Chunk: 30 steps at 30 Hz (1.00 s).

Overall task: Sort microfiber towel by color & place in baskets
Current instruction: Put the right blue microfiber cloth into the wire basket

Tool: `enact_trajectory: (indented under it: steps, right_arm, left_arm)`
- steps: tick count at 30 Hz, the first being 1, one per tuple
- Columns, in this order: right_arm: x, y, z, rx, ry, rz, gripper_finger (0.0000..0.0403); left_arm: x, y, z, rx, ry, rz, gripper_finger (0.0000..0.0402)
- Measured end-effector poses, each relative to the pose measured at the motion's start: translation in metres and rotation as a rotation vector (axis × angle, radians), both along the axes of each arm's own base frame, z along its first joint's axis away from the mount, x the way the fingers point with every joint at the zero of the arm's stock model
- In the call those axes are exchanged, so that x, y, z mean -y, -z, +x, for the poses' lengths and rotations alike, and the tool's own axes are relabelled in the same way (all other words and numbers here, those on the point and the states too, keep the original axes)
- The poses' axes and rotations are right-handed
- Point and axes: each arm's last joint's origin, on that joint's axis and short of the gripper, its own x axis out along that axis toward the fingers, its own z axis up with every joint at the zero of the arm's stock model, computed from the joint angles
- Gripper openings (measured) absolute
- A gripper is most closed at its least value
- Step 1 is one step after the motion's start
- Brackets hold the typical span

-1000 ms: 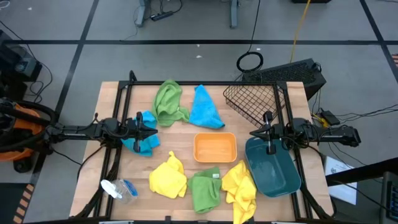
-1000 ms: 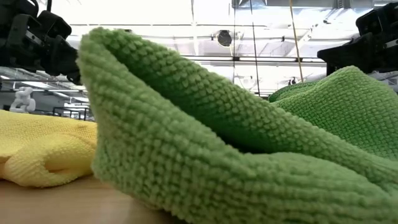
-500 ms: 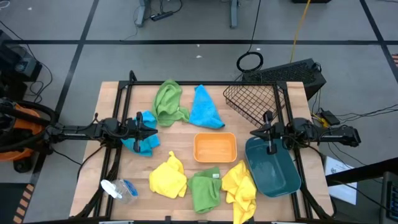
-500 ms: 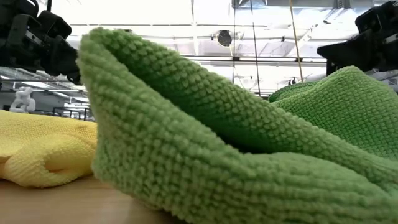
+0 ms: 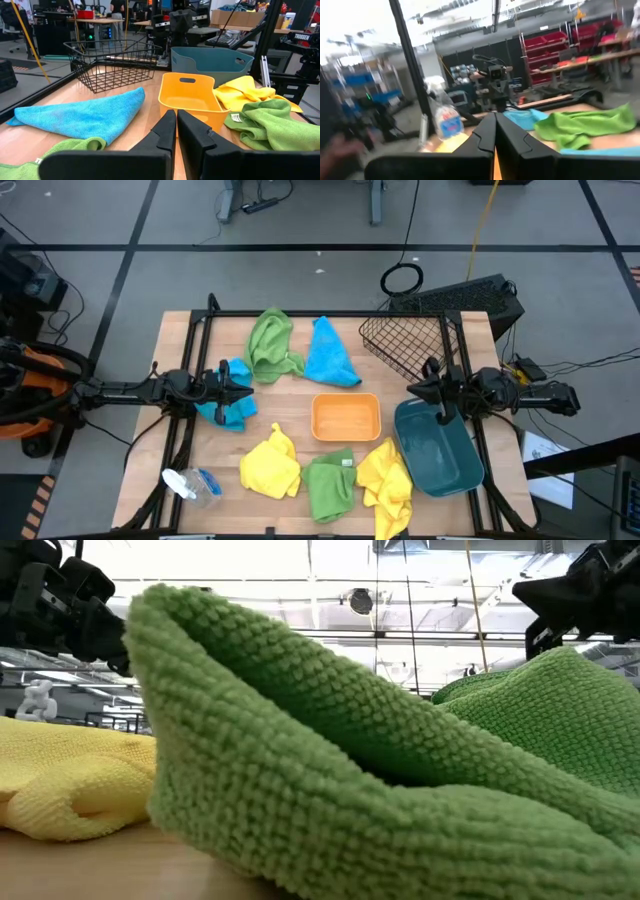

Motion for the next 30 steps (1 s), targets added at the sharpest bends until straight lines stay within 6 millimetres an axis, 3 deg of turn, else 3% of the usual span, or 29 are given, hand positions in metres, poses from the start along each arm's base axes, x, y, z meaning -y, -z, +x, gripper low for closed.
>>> enact_trajectory:
  steps: [8,18,24,30]
  right_arm:
    - [0.0,-0.033,-0.008,-0.057,-0.002,0.007,0.0]
    - [0.0,-0.121,-0.017,-0.103,0.011,-0.06,0.0]
    - [0.0,-0.165,-0.008,-0.174,0.012,-0.083,0.0]
    - [0.0,-0.183,0.01,-0.28,0.01,-0.116,0.0]
  left_arm:
    - [0.0,0.0,0.0,0.001,-0.005,0.004,0.0022]
    - [-0.001,-0.002,0.0,0.02,-0.04,0.007,0.0022]
    - [-0.001,-0.002,0.0,0.026,-0.041,0.007,0.0022]
    - [-0.002,-0.003,0.0,0.031,-0.086,0.008,0.0022]
